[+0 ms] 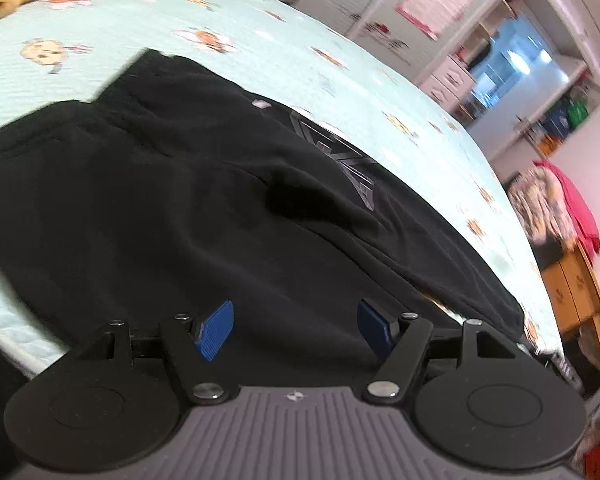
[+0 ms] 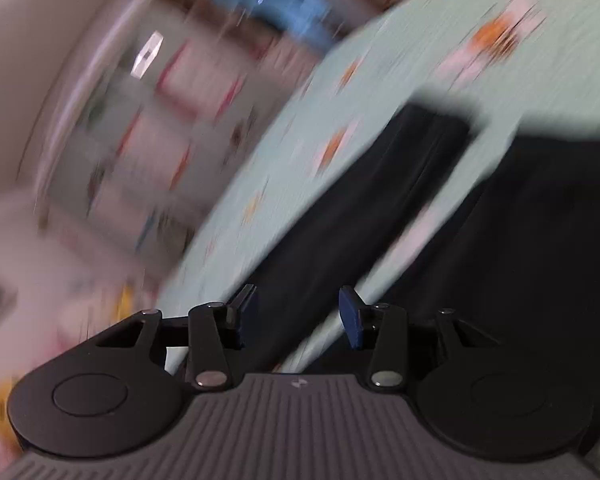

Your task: Fold clothes

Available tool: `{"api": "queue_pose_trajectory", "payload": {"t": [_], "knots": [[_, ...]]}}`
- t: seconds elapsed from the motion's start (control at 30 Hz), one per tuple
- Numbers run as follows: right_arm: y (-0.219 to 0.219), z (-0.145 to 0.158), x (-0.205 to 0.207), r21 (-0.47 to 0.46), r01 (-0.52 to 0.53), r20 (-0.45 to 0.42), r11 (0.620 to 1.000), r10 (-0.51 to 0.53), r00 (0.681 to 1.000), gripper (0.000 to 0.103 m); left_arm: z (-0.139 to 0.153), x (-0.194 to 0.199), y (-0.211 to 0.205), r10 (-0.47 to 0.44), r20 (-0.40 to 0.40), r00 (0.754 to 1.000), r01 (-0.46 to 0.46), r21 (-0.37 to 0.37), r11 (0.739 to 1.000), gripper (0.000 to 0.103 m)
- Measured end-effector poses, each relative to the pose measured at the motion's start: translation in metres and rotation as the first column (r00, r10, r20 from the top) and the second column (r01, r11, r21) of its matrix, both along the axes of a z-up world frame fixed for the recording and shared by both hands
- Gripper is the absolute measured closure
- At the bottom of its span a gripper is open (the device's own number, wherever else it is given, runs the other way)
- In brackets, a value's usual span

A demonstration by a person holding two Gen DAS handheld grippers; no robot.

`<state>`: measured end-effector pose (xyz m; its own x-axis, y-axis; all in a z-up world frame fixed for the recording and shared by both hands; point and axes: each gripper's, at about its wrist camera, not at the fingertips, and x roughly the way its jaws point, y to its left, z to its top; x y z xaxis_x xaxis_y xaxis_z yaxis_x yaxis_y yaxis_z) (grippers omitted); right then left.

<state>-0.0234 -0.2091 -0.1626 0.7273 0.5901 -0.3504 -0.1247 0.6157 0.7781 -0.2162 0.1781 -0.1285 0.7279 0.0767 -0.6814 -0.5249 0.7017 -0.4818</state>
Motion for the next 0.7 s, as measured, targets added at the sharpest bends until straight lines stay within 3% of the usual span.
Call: {"api": "queue_pose_trajectory", "payload": {"t": [0.1, 0.17, 0.23, 0.33, 0.37, 0.43, 0.53, 0.7], "knots": [[0.053, 0.002, -0.026, -0.021, -0.171, -0.023, 0.985, 0.171, 0.985, 0.053, -0.001, -0.024, 0.022, 0.091, 0.006, 0.996, -0.091, -0.007, 0.996, 0.031], [0.083, 0.003, -0.046, -0.042, -0.254, -0.032, 0.966, 0.253, 0.967, 0.044, -0.003, -0.04, 0.036, 0.149, 0.012, 0.989, -0.149, -0.019, 0.989, 0.031], [0.109, 0.002, -0.06, -0.122, -0.322, -0.033, 0.939, 0.321, 0.947, 0.044, -0.005, -0.056, 0.048, 0.197, 0.018, 0.98, -0.197, -0.034, 0.98, 0.031], [0.131, 0.001, -0.072, -0.255, -0.365, -0.041, 0.895, 0.367, 0.929, 0.045, -0.01, -0.078, 0.063, 0.259, 0.012, 0.966, -0.259, -0.052, 0.965, 0.031], [0.136, 0.002, -0.075, -0.294, -0.363, -0.046, 0.884, 0.367, 0.929, 0.05, -0.01, -0.085, 0.067, 0.275, 0.012, 0.961, -0.274, -0.058, 0.96, 0.031], [0.133, 0.01, -0.078, -0.344, -0.306, -0.046, 0.888, 0.309, 0.95, 0.058, -0.009, -0.098, 0.073, 0.299, 0.021, 0.954, -0.297, -0.065, 0.953, 0.031], [0.128, 0.029, -0.085, -0.356, -0.28, 0.007, 0.892, 0.302, 0.953, 0.058, -0.007, -0.109, 0.081, 0.316, 0.034, 0.948, -0.313, -0.059, 0.948, 0.031], [0.181, 0.042, -0.106, -0.406, -0.394, 0.076, 0.824, 0.46, 0.884, 0.057, -0.013, -0.106, 0.093, 0.323, 0.041, 0.946, -0.319, -0.074, 0.945, 0.031]]}}
